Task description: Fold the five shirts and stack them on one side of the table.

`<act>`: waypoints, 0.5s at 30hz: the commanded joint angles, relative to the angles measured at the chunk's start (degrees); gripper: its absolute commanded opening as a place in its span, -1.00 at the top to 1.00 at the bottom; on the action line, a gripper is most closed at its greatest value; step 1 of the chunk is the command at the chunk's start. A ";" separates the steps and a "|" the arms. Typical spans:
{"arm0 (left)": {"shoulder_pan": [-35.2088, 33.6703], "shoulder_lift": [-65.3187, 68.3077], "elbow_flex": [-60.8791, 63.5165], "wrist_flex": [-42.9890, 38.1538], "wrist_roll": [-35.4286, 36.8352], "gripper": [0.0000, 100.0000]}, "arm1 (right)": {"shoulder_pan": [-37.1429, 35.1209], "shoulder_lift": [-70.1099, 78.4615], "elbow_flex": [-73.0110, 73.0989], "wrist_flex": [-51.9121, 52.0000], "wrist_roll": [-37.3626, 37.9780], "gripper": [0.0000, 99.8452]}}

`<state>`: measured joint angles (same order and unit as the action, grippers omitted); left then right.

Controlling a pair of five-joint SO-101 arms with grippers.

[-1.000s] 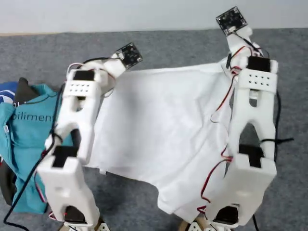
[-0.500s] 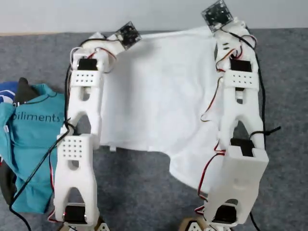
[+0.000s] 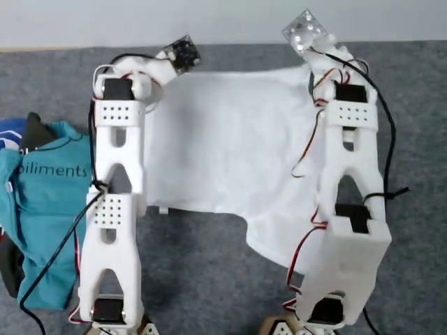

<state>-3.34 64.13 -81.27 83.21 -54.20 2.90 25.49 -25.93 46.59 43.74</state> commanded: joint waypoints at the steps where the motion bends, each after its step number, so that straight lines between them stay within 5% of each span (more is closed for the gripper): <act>1: -2.02 -0.62 -3.47 11.69 -4.57 0.99 | 0.75 -7.78 -0.79 15.25 -2.37 0.98; 4: -2.55 -0.44 -3.65 17.23 -6.86 0.99 | 0.66 -10.42 -0.79 26.24 -4.57 0.98; 15: -5.36 -0.97 0.57 17.58 -13.10 0.99 | 0.66 -16.04 -0.79 54.90 -10.02 0.98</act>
<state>-5.45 64.13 -81.27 99.21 -65.36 2.90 13.80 -26.02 95.38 34.95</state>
